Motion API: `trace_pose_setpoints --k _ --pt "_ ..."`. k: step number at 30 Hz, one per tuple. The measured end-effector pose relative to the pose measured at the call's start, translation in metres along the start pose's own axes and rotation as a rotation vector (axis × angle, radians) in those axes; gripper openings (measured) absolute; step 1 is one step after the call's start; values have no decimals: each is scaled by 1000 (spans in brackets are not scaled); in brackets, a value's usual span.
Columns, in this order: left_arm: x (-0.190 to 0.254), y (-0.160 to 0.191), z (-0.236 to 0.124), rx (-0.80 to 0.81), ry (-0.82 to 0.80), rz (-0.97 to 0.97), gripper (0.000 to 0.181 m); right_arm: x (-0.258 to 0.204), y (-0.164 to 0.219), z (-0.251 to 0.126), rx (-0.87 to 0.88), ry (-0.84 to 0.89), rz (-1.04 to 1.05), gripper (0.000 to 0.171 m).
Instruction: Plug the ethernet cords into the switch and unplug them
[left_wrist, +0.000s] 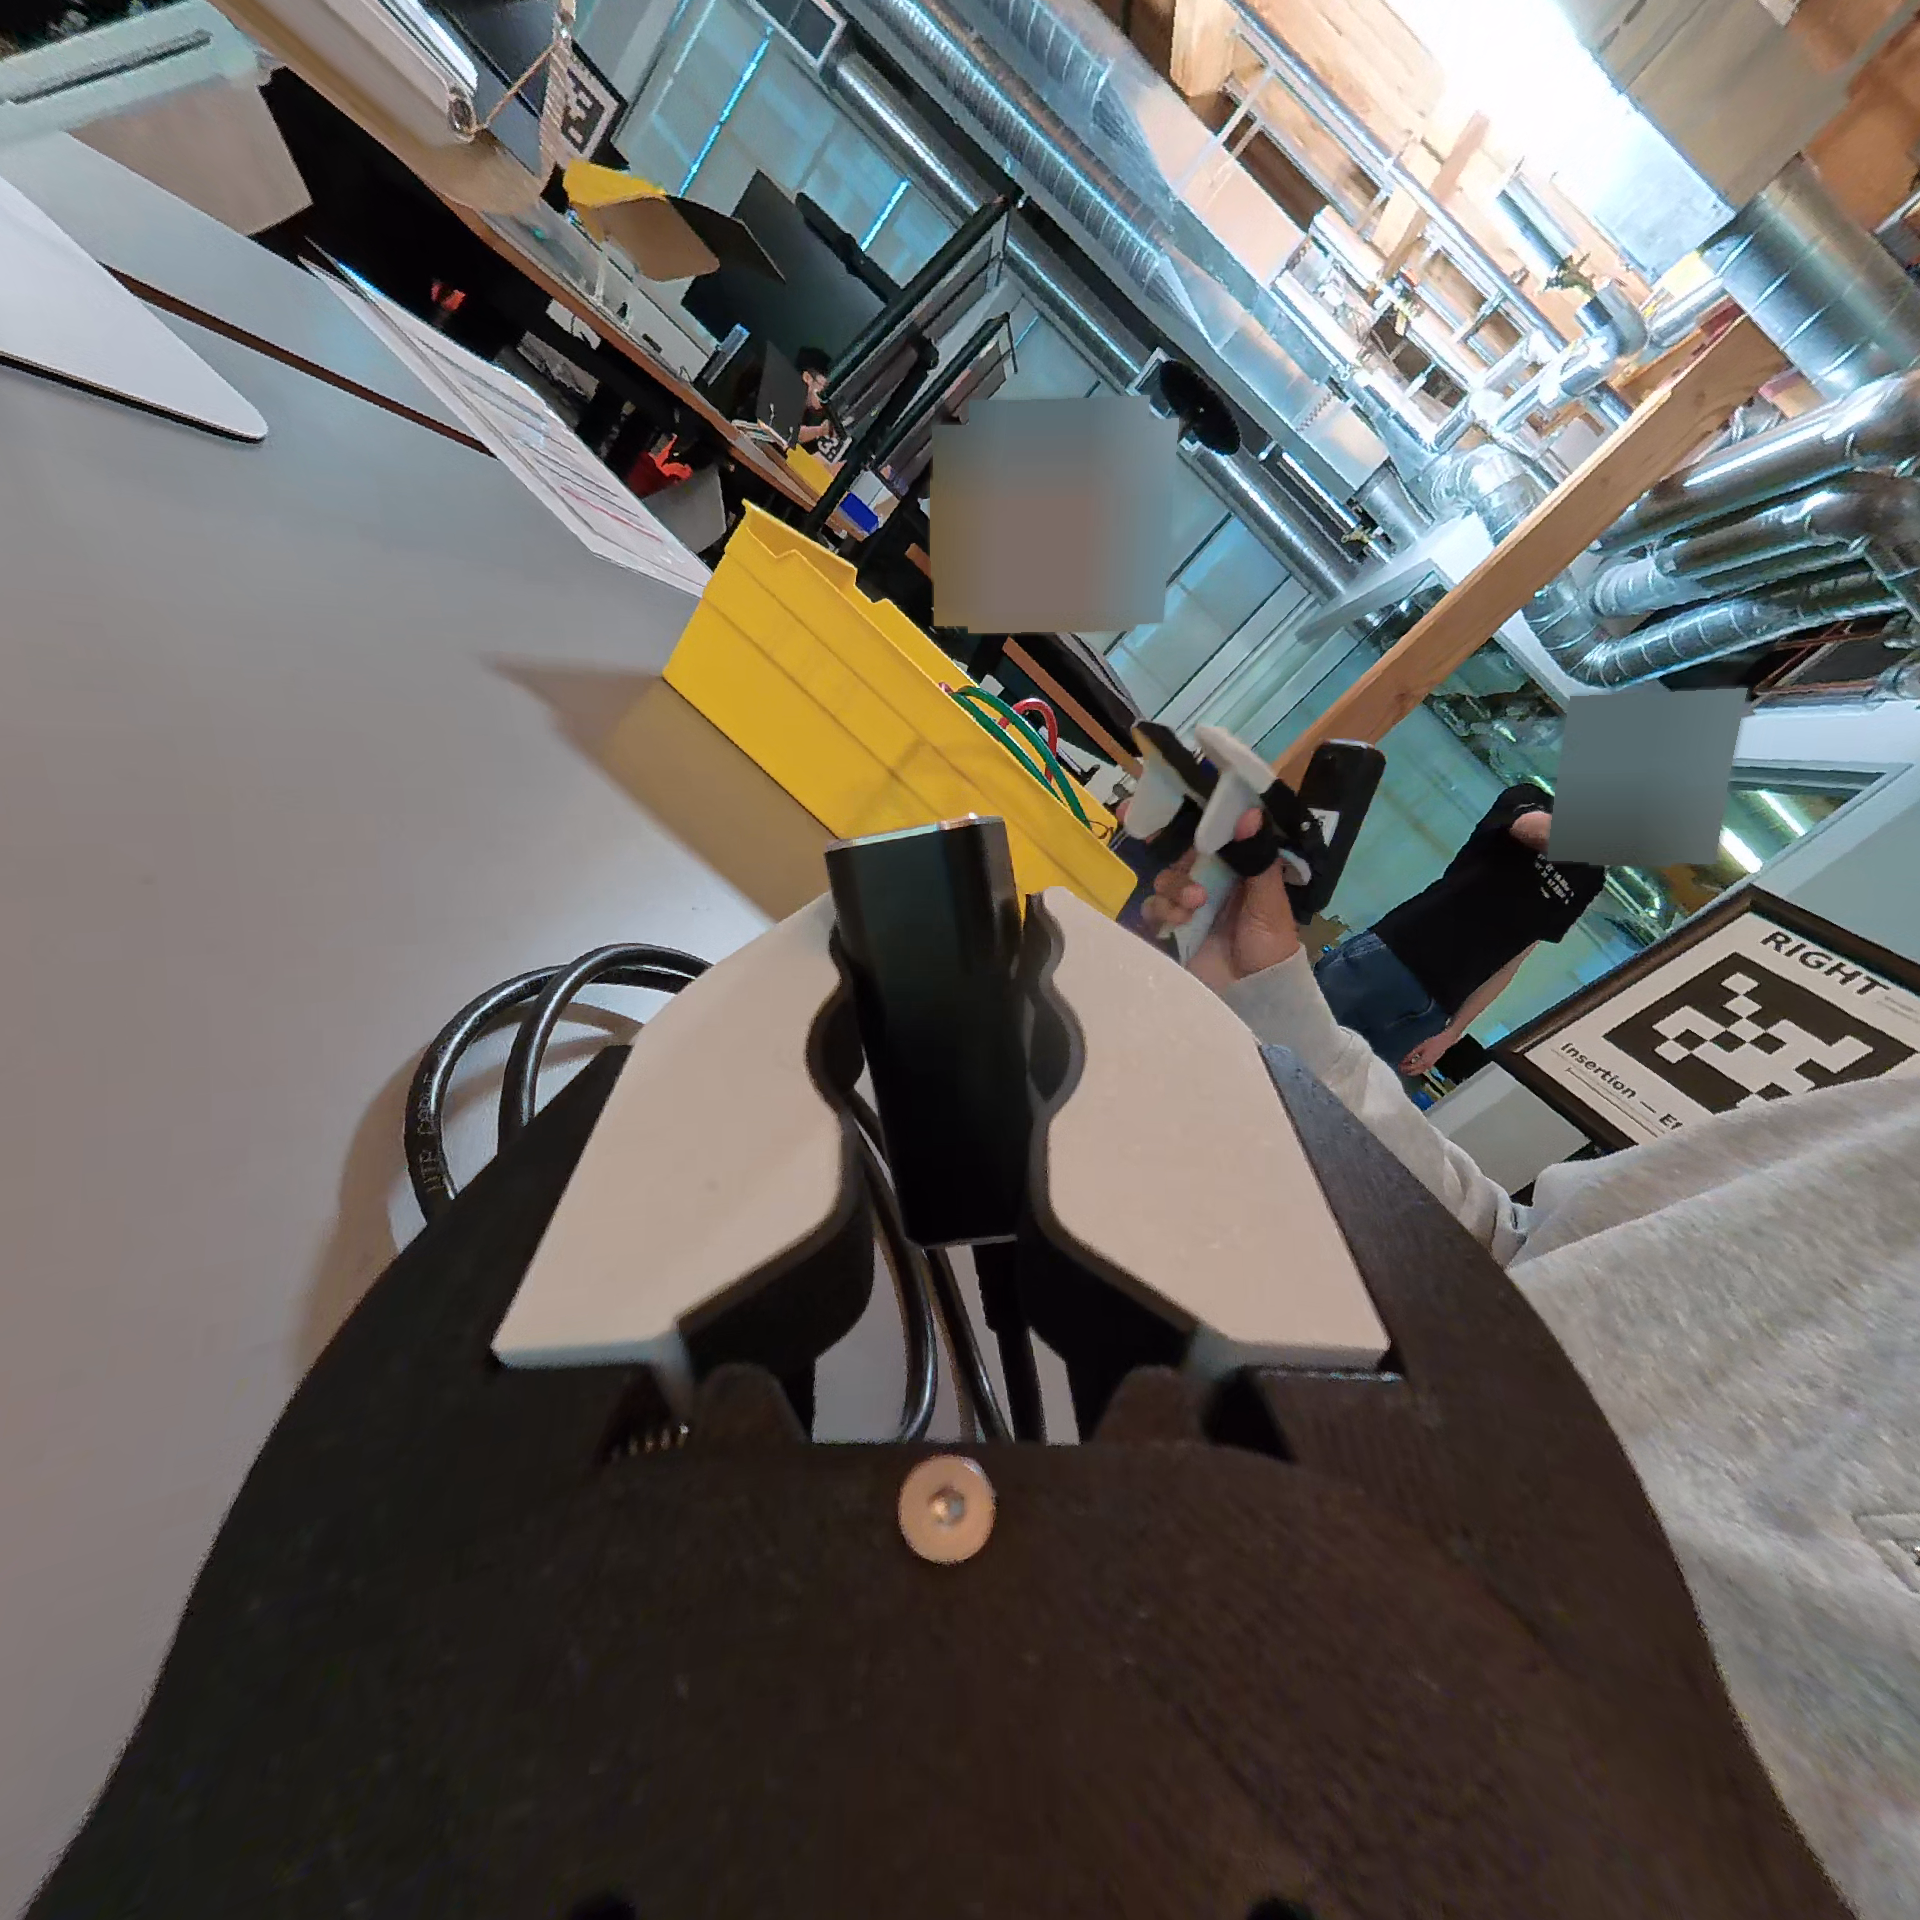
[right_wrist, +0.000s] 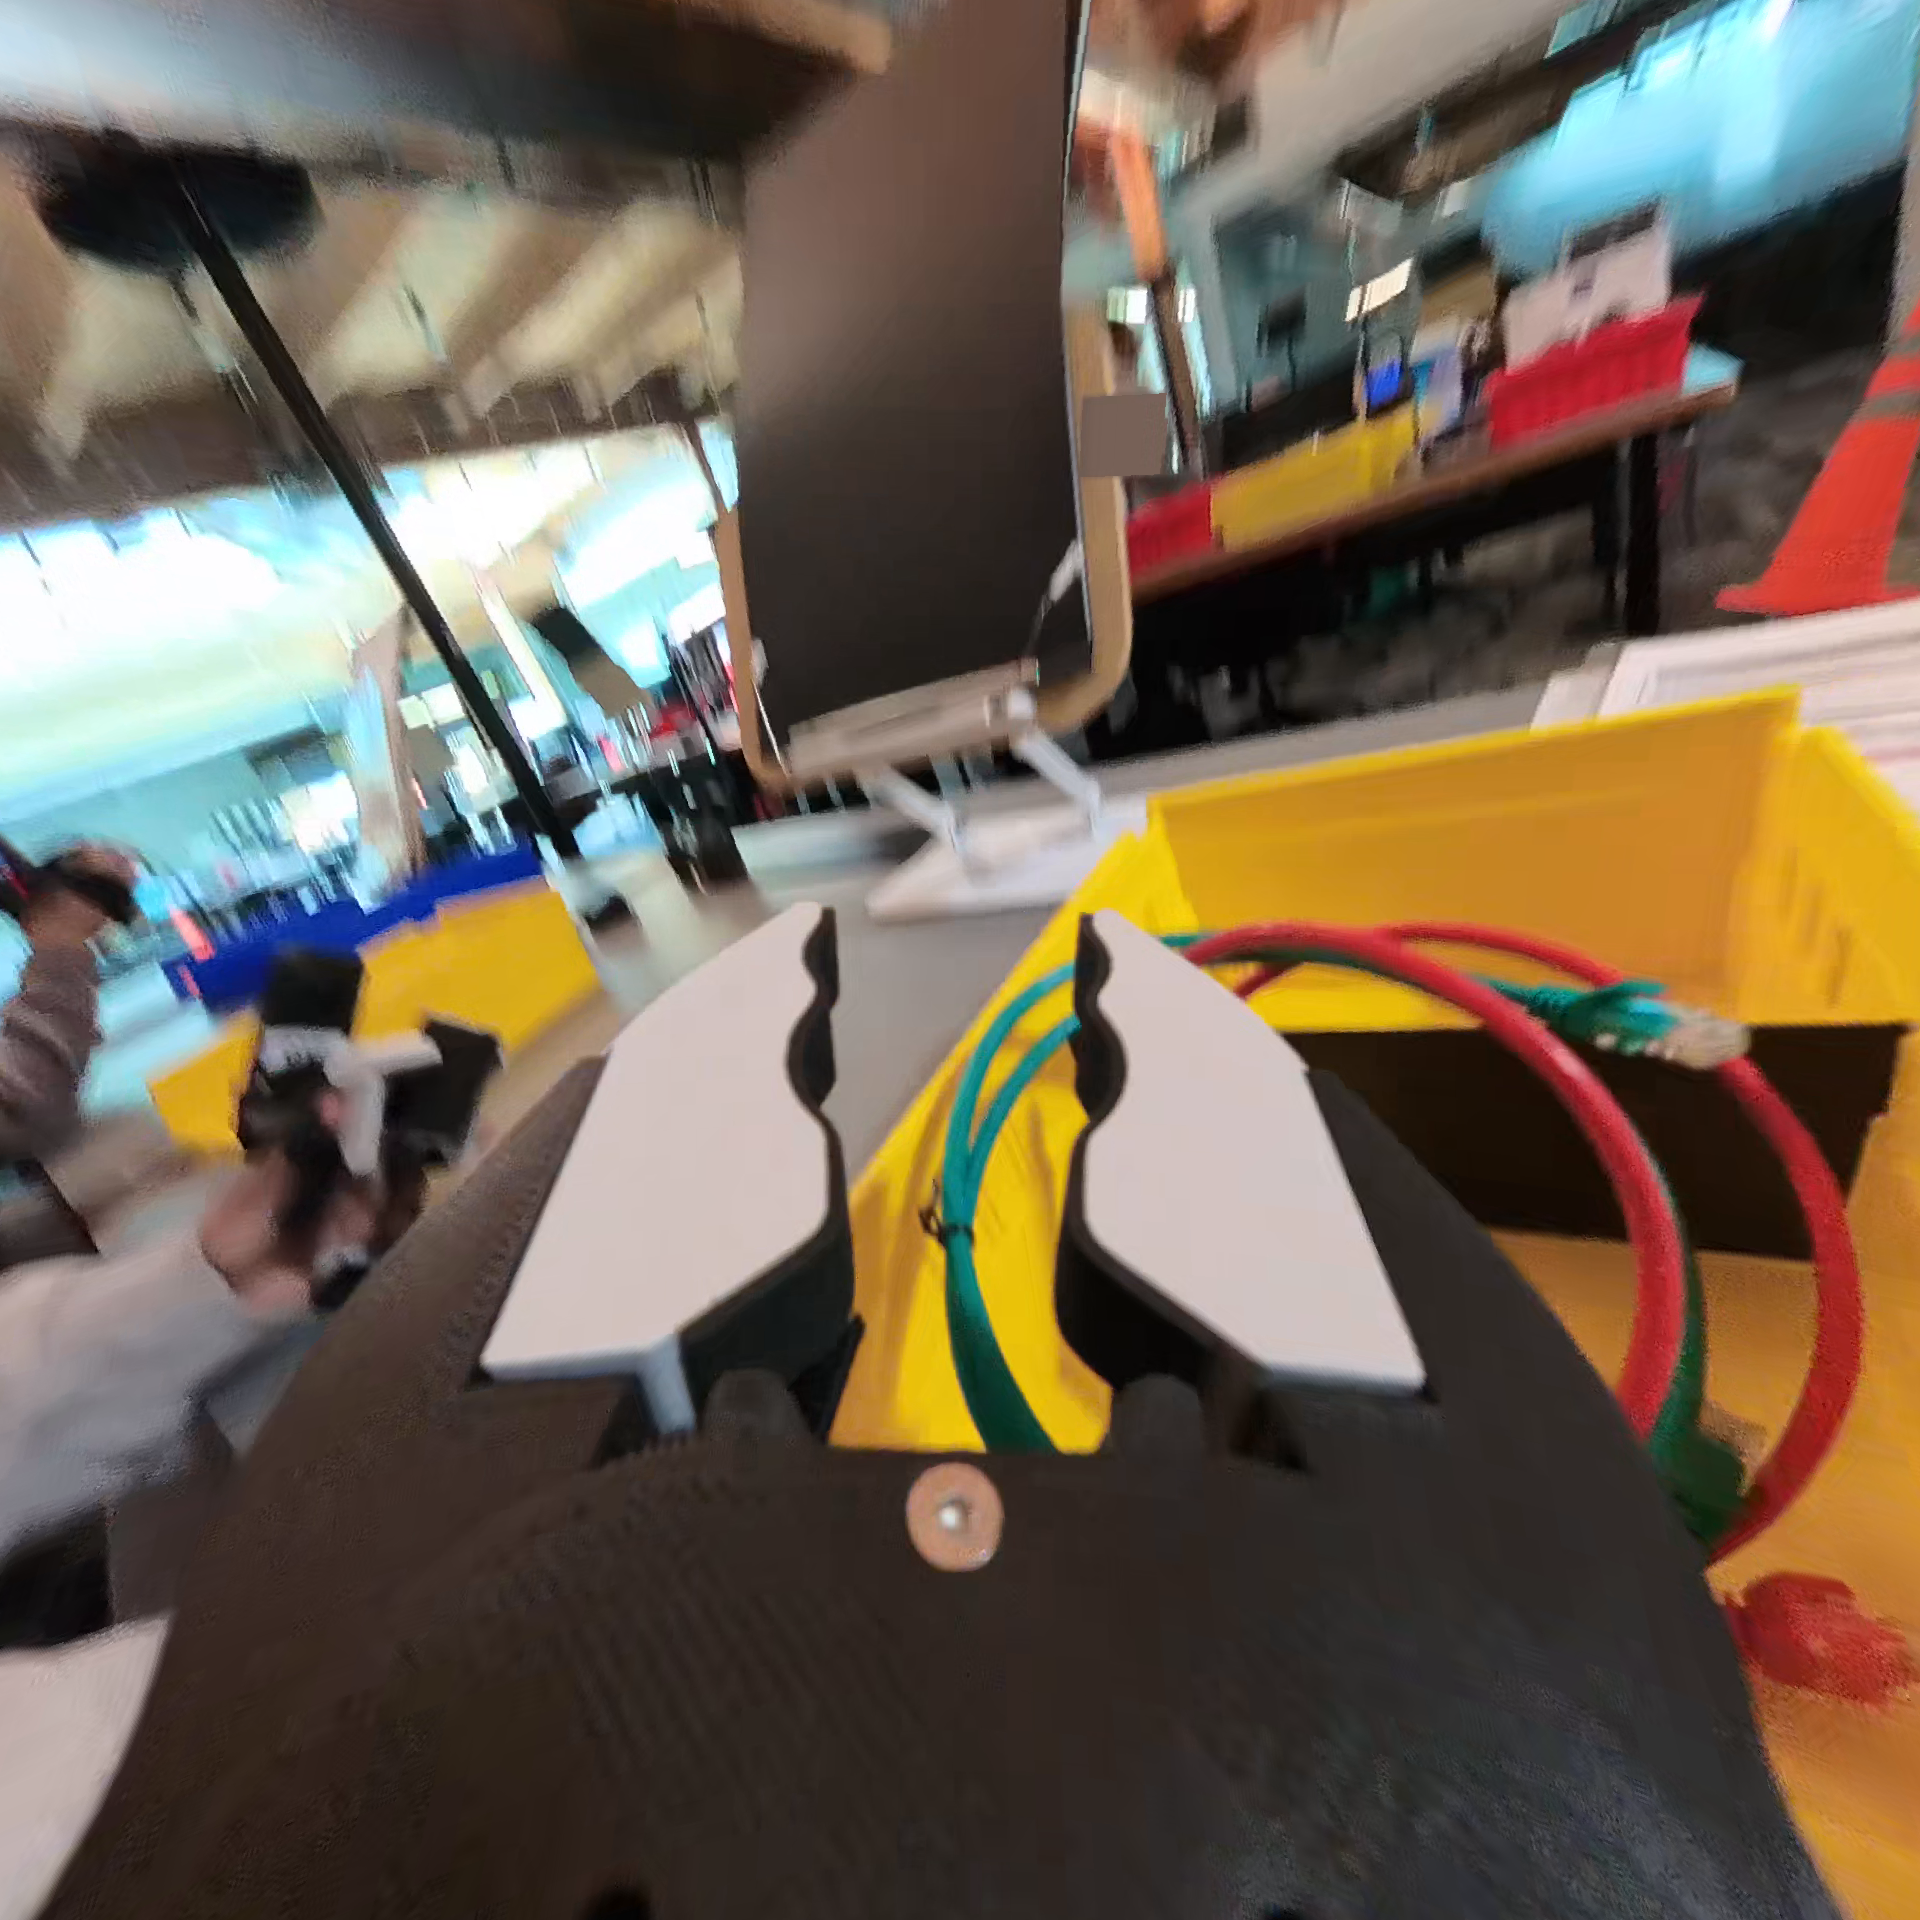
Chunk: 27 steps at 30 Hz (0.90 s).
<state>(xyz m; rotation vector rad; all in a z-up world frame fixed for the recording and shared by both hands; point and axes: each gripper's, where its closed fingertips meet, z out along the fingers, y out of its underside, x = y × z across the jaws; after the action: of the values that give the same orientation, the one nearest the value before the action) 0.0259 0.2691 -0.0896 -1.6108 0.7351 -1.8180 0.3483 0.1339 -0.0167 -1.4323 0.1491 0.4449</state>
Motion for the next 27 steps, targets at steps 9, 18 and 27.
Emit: trace_pose_setpoints --k 9,18,27 --pt "-1 1 3 1 16 -33 28 -1 6 -8 -86 16 -81 27" --pt "-1 3 6 -2 40 -76 28 -1 25 0 -159 20 -122 28" --pt "-4 3 7 1 42 -99 28 -44 3 6 -23 40 -415 25"
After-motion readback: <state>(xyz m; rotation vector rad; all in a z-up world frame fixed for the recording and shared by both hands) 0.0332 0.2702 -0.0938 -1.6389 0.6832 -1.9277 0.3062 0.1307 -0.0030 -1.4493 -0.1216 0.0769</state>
